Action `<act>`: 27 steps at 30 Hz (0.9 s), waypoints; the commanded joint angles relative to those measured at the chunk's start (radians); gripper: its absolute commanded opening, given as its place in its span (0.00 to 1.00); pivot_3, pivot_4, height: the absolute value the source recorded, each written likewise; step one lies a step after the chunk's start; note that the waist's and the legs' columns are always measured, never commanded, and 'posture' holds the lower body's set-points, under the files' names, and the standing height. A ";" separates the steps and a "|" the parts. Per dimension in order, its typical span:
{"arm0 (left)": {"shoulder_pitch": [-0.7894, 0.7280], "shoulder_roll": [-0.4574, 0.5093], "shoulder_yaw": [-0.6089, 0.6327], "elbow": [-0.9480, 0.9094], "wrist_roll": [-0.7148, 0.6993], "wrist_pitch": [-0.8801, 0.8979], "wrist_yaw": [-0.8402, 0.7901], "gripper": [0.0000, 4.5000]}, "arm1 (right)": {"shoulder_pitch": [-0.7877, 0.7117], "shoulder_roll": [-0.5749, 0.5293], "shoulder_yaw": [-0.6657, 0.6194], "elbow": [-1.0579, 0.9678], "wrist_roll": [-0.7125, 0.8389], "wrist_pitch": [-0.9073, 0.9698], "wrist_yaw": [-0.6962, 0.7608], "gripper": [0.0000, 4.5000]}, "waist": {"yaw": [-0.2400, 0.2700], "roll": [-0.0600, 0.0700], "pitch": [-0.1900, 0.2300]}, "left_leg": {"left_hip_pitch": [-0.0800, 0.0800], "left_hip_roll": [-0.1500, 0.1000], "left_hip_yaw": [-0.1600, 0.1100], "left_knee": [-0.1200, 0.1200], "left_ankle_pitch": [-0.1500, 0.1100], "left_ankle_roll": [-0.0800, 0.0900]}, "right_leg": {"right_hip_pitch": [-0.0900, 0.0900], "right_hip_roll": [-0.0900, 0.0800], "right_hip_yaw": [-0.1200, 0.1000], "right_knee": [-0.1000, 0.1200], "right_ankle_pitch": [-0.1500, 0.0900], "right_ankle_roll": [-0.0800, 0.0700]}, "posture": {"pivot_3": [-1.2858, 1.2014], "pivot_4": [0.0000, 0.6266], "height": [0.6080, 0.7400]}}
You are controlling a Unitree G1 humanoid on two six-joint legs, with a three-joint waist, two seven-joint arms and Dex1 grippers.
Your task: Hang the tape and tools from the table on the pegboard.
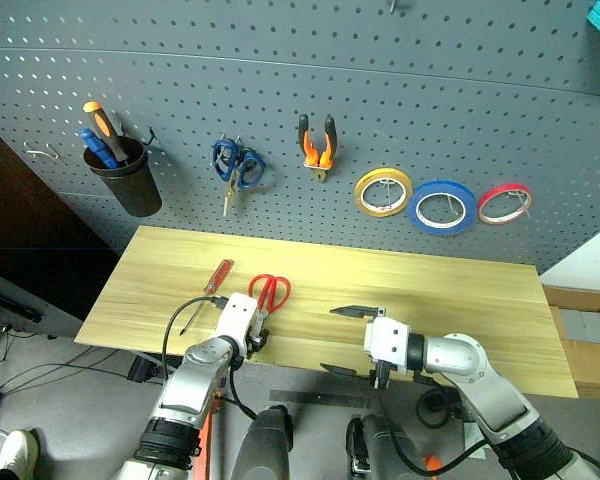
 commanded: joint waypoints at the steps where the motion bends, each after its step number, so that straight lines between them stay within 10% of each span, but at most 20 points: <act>1: 0.007 0.016 -0.004 0.023 0.022 0.006 -0.006 0.48 | -0.010 0.007 -0.001 -0.007 -0.004 -0.022 0.005 1.00 | 0.000 0.000 0.000 | 0.000 0.000 0.000 0.000 0.000 0.000 | 0.000 0.000 0.000 0.000 0.000 0.000 | 0.55 0.38 1.00; 7: 0.013 0.014 0.003 0.014 0.028 0.013 -0.001 0.06 | -0.017 0.015 -0.004 0.003 -0.002 -0.028 0.005 1.00 | 0.000 0.000 0.000 | 0.000 0.000 0.000 0.000 0.000 0.000 | 0.000 0.000 0.000 0.000 0.000 0.000 | 0.55 0.38 1.00; 27: 0.280 -0.035 0.089 -0.522 0.026 -0.104 0.092 0.06 | 0.118 0.136 -0.208 -0.286 0.310 0.124 -0.149 1.00 | 0.001 -0.001 -0.002 | -0.001 0.001 -0.002 0.000 0.000 -0.001 | 0.000 0.000 -0.001 0.000 0.000 0.000 | 0.57 0.27 1.00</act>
